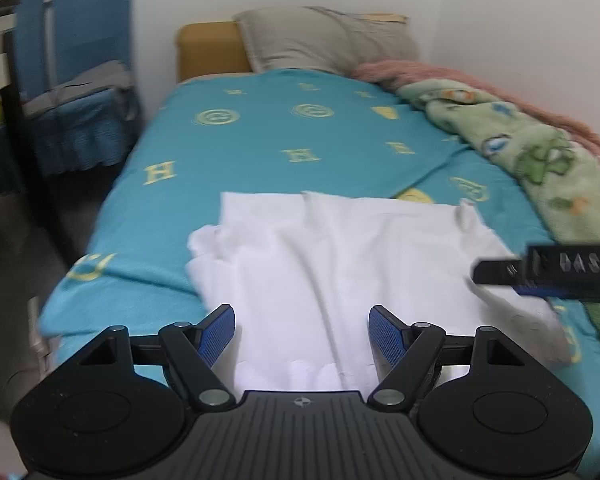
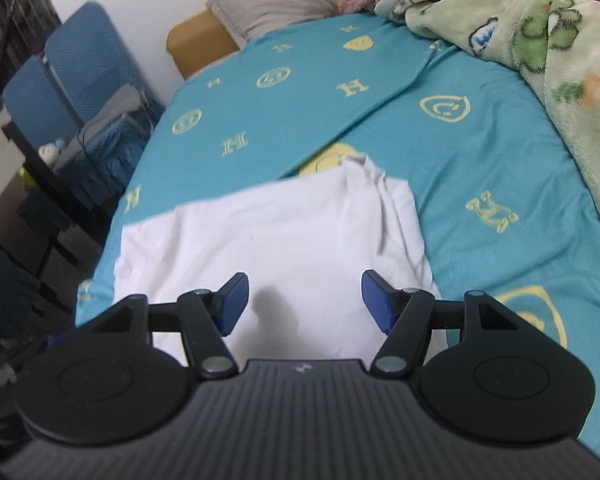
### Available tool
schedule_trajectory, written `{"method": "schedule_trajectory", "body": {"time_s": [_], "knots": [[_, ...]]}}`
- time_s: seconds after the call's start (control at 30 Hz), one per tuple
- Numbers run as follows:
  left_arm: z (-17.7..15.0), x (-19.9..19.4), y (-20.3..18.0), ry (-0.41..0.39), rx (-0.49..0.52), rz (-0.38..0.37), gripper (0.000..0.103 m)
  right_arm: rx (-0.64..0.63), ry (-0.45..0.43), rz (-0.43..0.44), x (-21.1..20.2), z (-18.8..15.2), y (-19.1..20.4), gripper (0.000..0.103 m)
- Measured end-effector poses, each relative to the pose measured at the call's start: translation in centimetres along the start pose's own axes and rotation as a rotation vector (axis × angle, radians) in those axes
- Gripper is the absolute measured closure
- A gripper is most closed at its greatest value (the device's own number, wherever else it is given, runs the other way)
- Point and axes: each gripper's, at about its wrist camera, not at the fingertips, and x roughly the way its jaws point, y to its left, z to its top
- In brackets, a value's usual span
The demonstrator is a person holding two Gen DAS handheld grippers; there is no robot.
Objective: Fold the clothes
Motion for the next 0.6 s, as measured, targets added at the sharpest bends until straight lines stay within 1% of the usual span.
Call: {"method": "schedule_trajectory", "body": {"time_s": [0.07,0.13,0.23,0.3,0.33,0.37,0.4,0.53,0.6], "knots": [[-0.1,0.7,0.3,0.026,-0.019,0.021,0.027,-0.004,-0.008,-0.011,-0.4,-0.2,0.1,0.038],[-0.2,1.3,0.8,0.039,-0.039,0.033,0.024,-0.008,-0.016,-0.021,-0.7,-0.4,0.1,0.038],[-0.3,1.5,1.5,0.055,-0.078,0.022,0.023,0.054,-0.029,0.006,-2.3,-0.5,-0.5,0.038],[-0.4,1.5,1.7,0.061,-0.093,0.016,0.023,0.124,-0.016,0.02,-3.3,-0.8,-1.1,0.037],[-0.4,1.5,1.6,0.061,-0.087,0.019,0.023,0.169,-0.002,0.02,-3.7,-1.0,-1.5,0.034],[-0.4,1.5,1.5,0.06,-0.08,0.022,0.023,0.216,0.015,0.03,-4.1,-1.3,-1.9,0.03],[-0.4,1.6,1.4,0.06,-0.075,0.024,0.023,0.263,0.03,0.061,-4.5,-1.7,-2.3,0.021],[-0.3,1.7,1.3,0.067,-0.082,0.025,0.023,0.443,0.112,0.181,-4.9,-3.4,-4.3,0.022],[-0.3,1.7,1.3,0.072,-0.092,0.023,0.023,0.558,0.153,0.212,-3.9,-4.2,-5.3,0.021]]}}
